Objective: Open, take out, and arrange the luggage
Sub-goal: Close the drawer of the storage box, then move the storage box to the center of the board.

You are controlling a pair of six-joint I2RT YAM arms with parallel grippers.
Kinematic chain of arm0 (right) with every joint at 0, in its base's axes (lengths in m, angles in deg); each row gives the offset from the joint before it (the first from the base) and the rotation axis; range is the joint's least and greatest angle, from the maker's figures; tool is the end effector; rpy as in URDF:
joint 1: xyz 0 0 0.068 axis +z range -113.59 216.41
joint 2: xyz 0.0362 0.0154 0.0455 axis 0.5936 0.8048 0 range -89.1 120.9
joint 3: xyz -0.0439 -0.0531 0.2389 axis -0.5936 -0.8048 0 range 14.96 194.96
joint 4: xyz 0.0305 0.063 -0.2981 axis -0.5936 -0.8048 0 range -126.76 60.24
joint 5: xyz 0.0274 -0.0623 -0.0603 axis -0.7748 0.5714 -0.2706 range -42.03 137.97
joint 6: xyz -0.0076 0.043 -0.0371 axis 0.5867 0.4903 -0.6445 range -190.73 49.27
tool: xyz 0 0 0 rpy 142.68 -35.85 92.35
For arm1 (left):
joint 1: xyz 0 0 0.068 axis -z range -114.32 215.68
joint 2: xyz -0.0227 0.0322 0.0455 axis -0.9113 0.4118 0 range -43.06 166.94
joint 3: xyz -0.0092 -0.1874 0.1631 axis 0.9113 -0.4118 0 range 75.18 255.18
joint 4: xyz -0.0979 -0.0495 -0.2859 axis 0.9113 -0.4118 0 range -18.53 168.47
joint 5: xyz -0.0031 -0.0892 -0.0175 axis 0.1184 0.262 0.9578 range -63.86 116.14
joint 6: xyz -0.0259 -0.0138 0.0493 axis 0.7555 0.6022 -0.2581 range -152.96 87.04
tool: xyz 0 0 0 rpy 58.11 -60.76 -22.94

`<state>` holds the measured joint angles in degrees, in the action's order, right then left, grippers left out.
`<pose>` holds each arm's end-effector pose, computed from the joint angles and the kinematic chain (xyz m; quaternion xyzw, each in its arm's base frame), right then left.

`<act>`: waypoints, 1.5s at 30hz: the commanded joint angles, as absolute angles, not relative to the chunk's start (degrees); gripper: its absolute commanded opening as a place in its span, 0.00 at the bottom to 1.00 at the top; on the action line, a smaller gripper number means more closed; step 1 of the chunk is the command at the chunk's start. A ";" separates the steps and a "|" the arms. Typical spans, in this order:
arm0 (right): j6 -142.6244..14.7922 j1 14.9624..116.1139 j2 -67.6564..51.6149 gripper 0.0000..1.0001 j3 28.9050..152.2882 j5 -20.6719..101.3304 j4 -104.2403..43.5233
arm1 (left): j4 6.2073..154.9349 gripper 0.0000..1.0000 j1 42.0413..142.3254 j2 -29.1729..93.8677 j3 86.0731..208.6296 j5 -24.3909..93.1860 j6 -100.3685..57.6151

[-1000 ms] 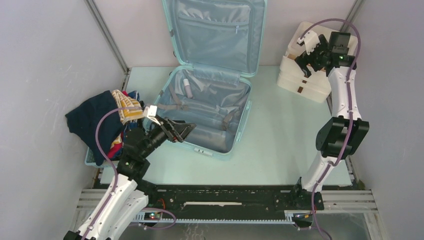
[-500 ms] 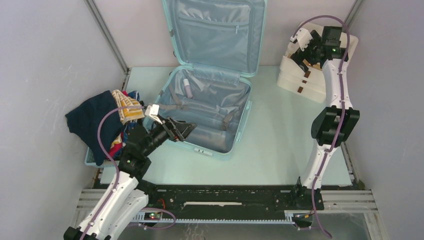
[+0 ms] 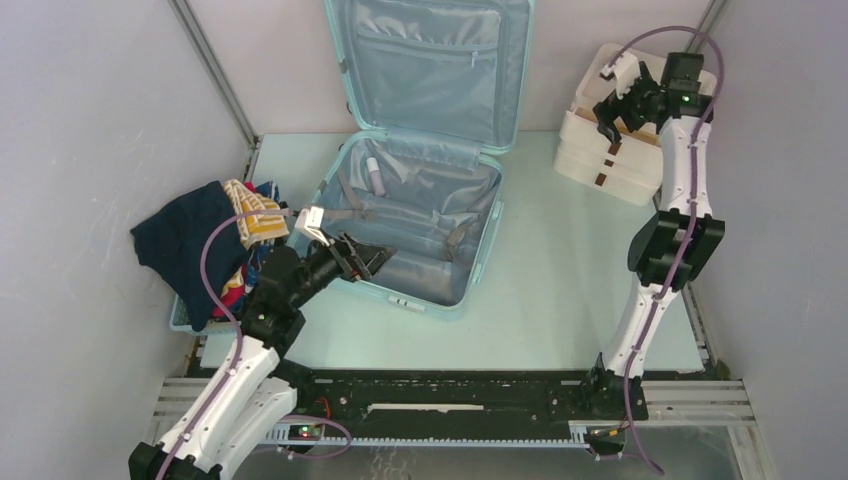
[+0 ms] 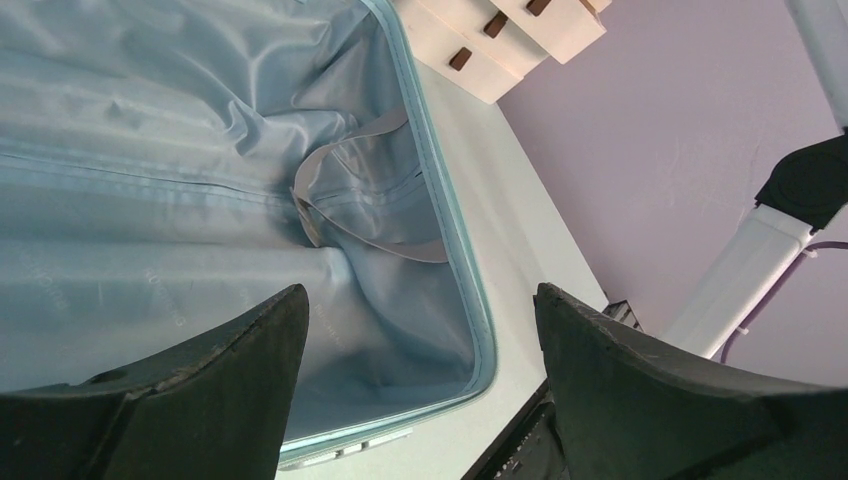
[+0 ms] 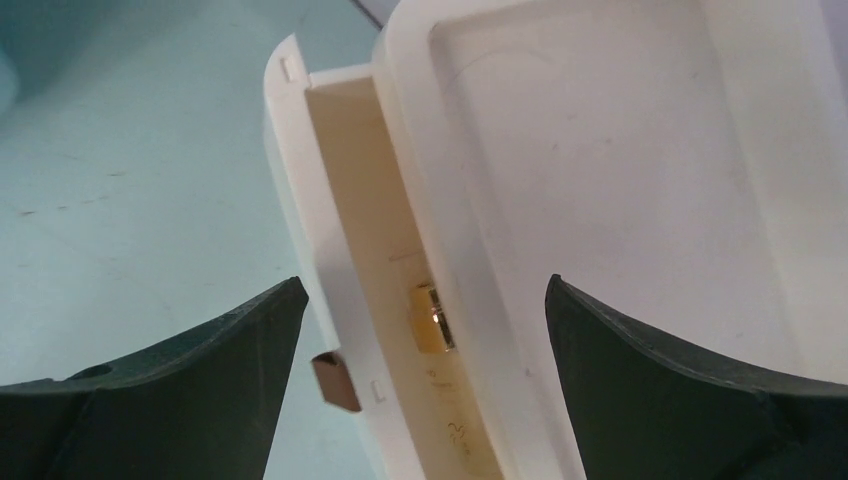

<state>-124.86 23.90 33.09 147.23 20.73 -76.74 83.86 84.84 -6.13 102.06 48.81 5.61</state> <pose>0.5044 -0.0929 0.3598 -0.4073 0.7752 -0.0626 0.4788 0.2201 -0.0929 0.2560 0.0099 0.7330 -0.4474 0.5123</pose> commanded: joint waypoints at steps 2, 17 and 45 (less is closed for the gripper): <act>-119.38 21.65 33.15 1.00 149.61 8.35 -80.65 | 86.71 0.87 84.83 -4.67 103.42 49.35 5.86; -124.22 21.78 39.46 0.98 149.44 15.78 -84.25 | 86.38 0.87 84.86 -4.62 103.30 49.23 6.50; -132.38 25.48 29.62 0.00 141.42 14.11 -90.69 | 87.32 0.87 84.87 -3.55 103.31 49.47 7.04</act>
<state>-133.27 23.11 32.72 143.23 17.29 -76.26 84.77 84.84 -3.31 102.06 48.90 6.68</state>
